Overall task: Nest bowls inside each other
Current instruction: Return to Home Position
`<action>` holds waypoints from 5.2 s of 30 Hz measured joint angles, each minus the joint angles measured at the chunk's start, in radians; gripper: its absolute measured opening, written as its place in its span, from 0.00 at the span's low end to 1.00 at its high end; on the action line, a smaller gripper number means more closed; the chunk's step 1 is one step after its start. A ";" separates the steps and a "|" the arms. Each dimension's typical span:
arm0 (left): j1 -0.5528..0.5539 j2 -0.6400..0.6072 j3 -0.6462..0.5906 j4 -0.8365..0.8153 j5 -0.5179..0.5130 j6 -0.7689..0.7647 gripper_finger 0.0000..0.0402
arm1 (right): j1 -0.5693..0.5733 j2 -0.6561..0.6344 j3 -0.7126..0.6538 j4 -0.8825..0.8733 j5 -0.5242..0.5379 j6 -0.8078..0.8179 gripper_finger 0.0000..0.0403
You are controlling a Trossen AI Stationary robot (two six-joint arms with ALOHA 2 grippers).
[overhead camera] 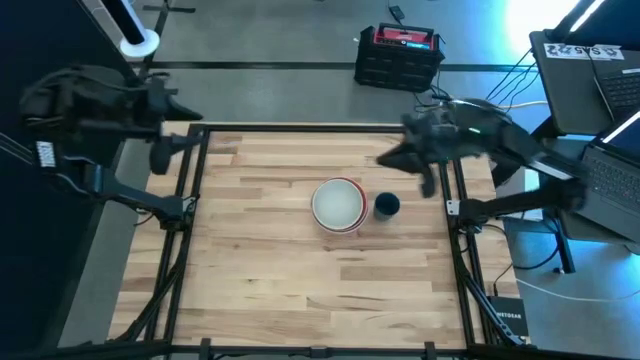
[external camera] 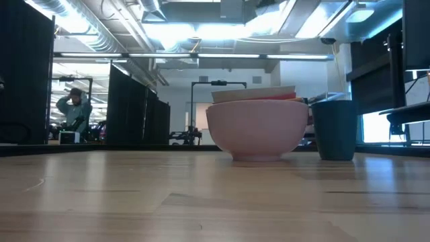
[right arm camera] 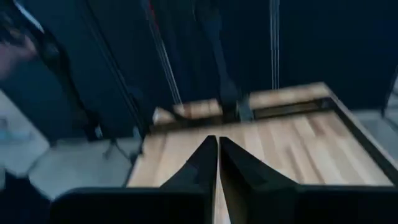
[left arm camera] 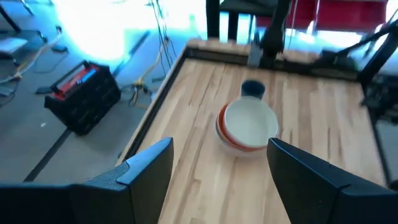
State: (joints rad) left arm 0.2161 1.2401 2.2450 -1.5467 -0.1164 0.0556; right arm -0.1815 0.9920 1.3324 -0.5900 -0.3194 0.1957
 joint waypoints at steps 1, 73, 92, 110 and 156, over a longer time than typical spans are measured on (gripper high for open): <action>0.000 -0.012 0.000 0.003 0.000 -0.004 0.61 | 0.000 -0.059 -0.054 0.046 0.018 0.024 0.00; 0.001 -0.128 -0.030 -0.017 -0.001 -0.129 0.61 | -0.001 -0.990 -1.325 0.617 0.214 0.066 0.00; 0.001 -0.126 -0.030 -0.018 -0.002 -0.137 0.61 | -0.002 -0.990 -1.314 0.637 0.221 0.060 0.00; 0.001 -0.126 -0.030 -0.018 -0.004 -0.122 0.61 | -0.001 -0.990 -1.325 0.604 0.297 0.021 0.00; 0.001 -0.136 -0.030 0.015 -0.004 -0.118 0.61 | 0.201 -0.990 -1.325 0.602 0.305 0.012 0.00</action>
State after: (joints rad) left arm 0.2169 1.1046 2.2150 -1.5315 -0.1200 -0.0628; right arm 0.0199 0.0021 0.0071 0.0120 -0.0147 0.2077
